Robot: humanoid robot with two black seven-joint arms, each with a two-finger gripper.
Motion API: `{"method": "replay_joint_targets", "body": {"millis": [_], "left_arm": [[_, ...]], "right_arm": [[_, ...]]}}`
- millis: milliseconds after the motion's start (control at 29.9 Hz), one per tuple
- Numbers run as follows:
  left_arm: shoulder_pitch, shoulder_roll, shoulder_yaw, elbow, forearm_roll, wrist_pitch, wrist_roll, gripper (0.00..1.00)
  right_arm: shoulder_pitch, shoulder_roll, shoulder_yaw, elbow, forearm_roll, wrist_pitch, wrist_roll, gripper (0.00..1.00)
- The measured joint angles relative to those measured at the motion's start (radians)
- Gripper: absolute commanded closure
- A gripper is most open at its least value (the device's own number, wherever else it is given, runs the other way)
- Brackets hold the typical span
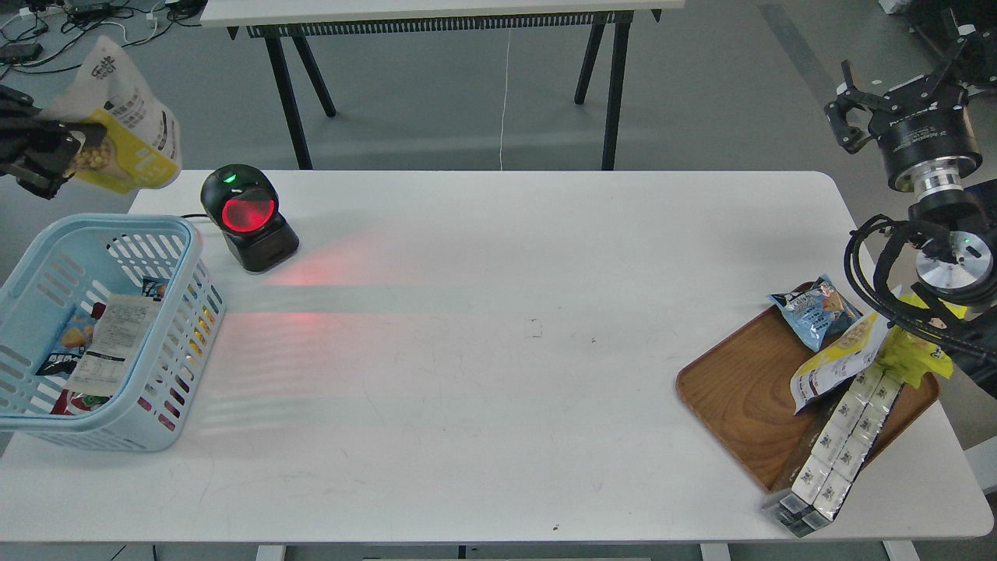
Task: Scan snack and place in basket
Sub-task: 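Lift the bag over the blue basket and lower it inside, then open the left gripper to release the bag into the basket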
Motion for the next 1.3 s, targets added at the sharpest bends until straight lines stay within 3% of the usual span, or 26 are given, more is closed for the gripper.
{"method": "replay_joint_targets", "body": {"millis": [502,1004,1204,1271,1305], "left_arm": [[0.000,0.040,0.211,0.028,-0.079,0.000,0.000,0.98],[0.007,-0.007,0.251,0.033,-0.169,0.000,0.000,0.88],[0.001,-0.004,0.239,0.041,-0.177,0.000,0.000,0.52],[-0.005,-0.003,0.211,0.066,-0.212,0.000,0.000,0.35],[-0.005,-0.005,0.188,0.086,-0.242,0.000,0.000,0.21]], "right_arm": [[0.001,0.000,0.008,0.000,0.000,0.001,0.000,0.01],[-0.001,0.000,0.010,0.000,0.000,0.000,0.000,0.01],[-0.001,0.000,0.010,0.000,0.000,0.000,0.000,0.01],[-0.001,0.000,0.010,0.000,0.000,0.001,0.000,0.01],[-0.001,0.000,0.009,0.000,0.000,0.001,0.000,0.01]]}}
